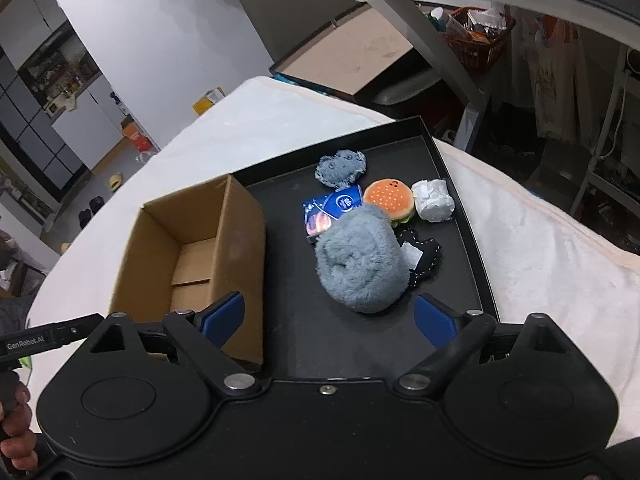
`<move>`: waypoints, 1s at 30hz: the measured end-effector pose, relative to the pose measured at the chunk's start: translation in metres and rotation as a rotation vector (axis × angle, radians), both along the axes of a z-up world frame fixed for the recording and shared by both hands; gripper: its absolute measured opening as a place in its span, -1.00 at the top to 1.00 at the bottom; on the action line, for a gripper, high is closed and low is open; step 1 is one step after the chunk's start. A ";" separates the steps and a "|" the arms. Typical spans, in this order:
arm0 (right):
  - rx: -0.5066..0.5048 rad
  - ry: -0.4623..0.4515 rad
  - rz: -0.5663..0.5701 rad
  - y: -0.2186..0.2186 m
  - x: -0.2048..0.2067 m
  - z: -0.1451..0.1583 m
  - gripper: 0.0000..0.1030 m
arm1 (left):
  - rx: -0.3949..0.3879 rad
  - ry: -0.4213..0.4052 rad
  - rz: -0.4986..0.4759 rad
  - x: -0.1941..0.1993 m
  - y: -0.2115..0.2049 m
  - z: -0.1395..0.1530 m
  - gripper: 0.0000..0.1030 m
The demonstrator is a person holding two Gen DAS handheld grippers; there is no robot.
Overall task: Organize soft objects
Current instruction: 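Reach the right gripper to the grey fluffy plush and grasp it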
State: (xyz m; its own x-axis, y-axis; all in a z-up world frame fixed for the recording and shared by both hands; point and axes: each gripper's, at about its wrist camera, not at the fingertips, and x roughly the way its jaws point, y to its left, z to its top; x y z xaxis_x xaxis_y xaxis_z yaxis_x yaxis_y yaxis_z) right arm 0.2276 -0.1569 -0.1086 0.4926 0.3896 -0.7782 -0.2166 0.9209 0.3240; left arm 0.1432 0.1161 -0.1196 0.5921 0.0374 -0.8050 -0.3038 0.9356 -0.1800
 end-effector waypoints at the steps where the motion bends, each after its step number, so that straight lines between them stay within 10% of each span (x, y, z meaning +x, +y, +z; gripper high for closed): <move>1: 0.002 0.005 0.000 0.001 0.002 -0.002 -0.71 | -0.006 0.003 0.002 0.001 0.002 -0.003 0.00; 30: -0.146 0.056 -0.056 0.032 0.063 -0.078 0.02 | 0.010 0.110 0.044 0.043 0.020 -0.053 0.65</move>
